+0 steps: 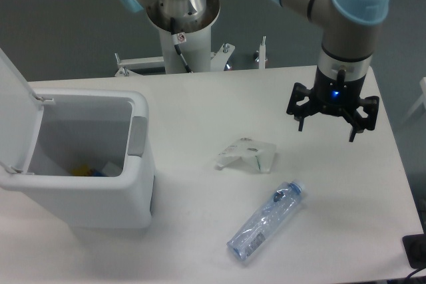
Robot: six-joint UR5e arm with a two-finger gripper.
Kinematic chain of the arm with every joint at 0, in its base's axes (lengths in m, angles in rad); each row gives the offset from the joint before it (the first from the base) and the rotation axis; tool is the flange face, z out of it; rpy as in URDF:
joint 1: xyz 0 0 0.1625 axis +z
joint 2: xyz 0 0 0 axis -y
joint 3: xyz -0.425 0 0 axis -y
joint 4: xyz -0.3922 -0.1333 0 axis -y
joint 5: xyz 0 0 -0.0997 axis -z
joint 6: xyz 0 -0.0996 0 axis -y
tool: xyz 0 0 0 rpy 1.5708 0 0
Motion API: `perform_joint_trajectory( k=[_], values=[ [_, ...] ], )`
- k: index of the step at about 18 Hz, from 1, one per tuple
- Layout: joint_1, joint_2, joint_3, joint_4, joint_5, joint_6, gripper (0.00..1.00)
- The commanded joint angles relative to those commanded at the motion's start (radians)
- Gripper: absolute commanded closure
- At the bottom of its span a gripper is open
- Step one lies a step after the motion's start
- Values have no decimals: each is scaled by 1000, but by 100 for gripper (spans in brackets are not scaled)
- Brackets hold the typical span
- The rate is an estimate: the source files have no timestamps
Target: Open the trash can
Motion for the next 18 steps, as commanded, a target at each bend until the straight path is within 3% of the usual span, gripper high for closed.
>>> perform_joint_trajectory(
  k=[7,18],
  values=[
    [38,14,-48,-3,2,133,0],
    [40,14,-94,12,14,135,0]
  ],
)
